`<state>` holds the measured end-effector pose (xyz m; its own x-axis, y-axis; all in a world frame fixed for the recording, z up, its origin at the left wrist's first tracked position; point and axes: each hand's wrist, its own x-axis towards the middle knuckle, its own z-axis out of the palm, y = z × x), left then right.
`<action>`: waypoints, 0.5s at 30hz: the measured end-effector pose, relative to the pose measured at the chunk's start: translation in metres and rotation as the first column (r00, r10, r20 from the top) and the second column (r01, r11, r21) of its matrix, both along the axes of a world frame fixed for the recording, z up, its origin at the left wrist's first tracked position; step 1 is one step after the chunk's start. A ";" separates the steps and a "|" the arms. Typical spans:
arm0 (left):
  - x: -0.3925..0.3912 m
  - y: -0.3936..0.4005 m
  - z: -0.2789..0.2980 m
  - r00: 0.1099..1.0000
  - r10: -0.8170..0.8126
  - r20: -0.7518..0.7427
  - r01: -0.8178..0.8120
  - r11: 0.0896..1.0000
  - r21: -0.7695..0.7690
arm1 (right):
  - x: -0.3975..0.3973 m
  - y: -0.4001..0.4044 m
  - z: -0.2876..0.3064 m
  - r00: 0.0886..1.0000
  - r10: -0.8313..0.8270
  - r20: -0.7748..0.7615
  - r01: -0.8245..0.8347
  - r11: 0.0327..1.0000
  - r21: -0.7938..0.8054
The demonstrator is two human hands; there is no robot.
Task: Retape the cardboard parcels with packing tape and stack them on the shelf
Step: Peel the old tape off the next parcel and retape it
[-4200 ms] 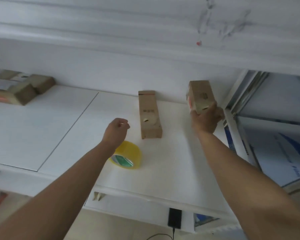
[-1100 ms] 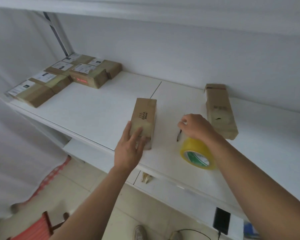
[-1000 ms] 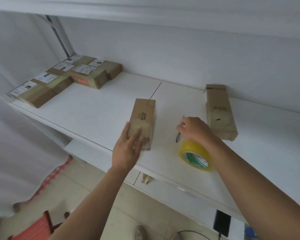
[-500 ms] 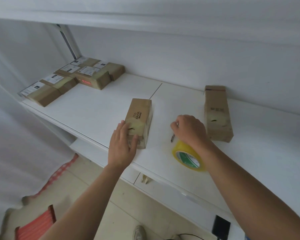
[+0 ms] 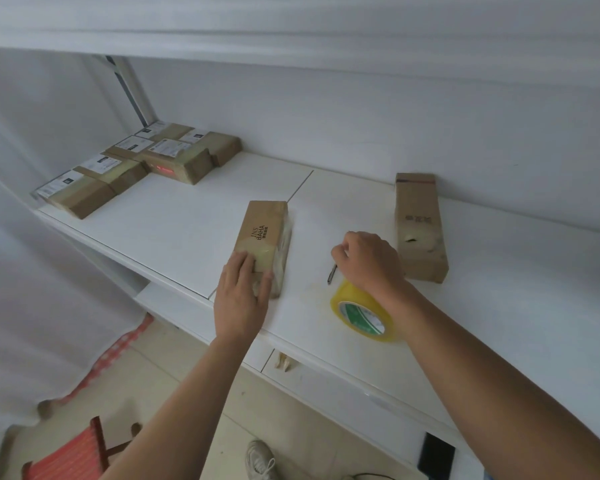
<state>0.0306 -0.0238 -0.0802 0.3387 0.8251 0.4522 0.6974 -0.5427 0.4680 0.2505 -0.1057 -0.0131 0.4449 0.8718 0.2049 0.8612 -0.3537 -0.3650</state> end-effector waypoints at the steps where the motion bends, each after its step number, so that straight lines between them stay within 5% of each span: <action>1: -0.001 0.000 0.000 1.000 0.005 -0.002 -0.005 1.000 0.008 | 0.000 0.001 0.000 1.000 0.003 0.003 -0.003 1.000 -0.001; 6: -0.005 -0.003 0.008 0.999 0.023 -0.045 -0.023 1.000 0.005 | -0.002 0.002 -0.001 1.000 0.022 0.018 -0.022 1.000 -0.020; 11: -0.004 -0.007 0.019 0.996 0.092 0.019 -0.088 0.983 -0.164 | -0.001 0.001 -0.002 0.999 0.012 0.033 -0.010 0.999 -0.037; 15: -0.006 -0.003 0.015 0.997 0.071 -0.012 -0.072 0.994 -0.087 | -0.002 0.000 -0.001 1.000 -0.005 0.021 0.006 0.999 -0.040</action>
